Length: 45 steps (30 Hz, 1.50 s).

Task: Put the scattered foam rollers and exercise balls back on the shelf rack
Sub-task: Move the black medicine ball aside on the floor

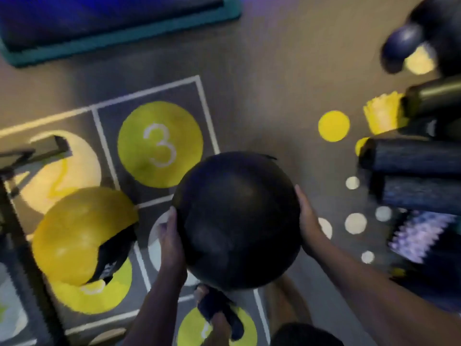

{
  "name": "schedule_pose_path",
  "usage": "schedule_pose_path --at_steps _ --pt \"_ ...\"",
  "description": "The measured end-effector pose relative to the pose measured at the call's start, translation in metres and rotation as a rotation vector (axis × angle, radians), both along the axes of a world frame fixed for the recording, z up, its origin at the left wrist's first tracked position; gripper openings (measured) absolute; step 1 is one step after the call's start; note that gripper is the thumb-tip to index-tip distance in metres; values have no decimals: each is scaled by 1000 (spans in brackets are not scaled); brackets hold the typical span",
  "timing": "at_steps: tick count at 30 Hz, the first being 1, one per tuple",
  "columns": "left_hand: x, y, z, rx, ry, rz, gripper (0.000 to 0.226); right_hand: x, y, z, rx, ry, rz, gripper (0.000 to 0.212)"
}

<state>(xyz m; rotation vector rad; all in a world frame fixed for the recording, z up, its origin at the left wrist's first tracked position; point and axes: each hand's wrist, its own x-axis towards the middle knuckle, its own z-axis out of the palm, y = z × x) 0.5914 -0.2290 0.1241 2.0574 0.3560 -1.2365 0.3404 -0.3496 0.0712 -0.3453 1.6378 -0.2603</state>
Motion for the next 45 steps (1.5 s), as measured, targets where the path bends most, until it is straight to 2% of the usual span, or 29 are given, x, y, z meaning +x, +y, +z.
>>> schedule_pose_path --at_steps 2,3,5,8,11,13,14,17,19,20,22,23,26,29,31,33,36,39,41,45 --pt "-12 -60 24 -76 11 -99 63 -21 -40 45 -95 71 23 71" --pt "-17 -92 25 -91 -1 -145 70 -32 -61 58 -109 90 25 77" --pt "-25 -147 11 -116 -59 -283 78 -57 -96 68 -131 127 -107 87" --pt "-47 -258 8 -186 -68 -421 73 -79 -154 84 -264 71 -318 69" --pt "-75 -358 18 -191 -51 -579 79 -103 -211 87 -309 18 -538 54" --pt "-92 -413 26 -240 -84 -663 65 -121 -243 85 -317 18 -655 61" --pt "-103 -442 35 -276 -97 -731 66 -129 -259 81 -323 41 -664 67" --pt "-126 -525 31 -313 -116 -908 92 -140 -330 72 -378 160 -600 76" --pt "-142 -555 12 -290 -126 -1091 102 -146 -365 55 -363 316 -447 88" --pt "-155 -567 6 -268 -74 -1185 102 -143 -380 53 -337 366 -351 90" --pt "-185 -589 -3 -259 69 -1344 82 -139 -406 40 -236 427 -63 76" --pt "-200 -602 -8 -298 62 -1392 72 -139 -420 33 -213 439 56 69" --pt "-236 -651 -36 -379 -161 -1439 61 -170 -470 5 -290 576 272 64" --pt "-257 -696 -60 -297 -211 -1712 57 -195 -526 -12 -420 701 544 66" --pt "-273 -721 -68 -223 -190 -1887 59 -199 -555 -25 -421 674 753 67" --pt "-288 -742 -73 -99 -174 -2039 60 -205 -576 -43 -339 606 893 68" --pt "-299 -766 -89 37 -192 -2080 67 -222 -603 -63 -290 569 1014 65" --pt "-296 -776 -104 122 -203 -2034 70 -228 -620 -75 -433 611 1200 62" --pt "-287 -775 -101 145 -169 -1989 72 -223 -624 -77 -459 622 1268 63" --pt "-277 -755 -70 109 -128 -1876 68 -213 -627 -65 -306 609 1260 72"
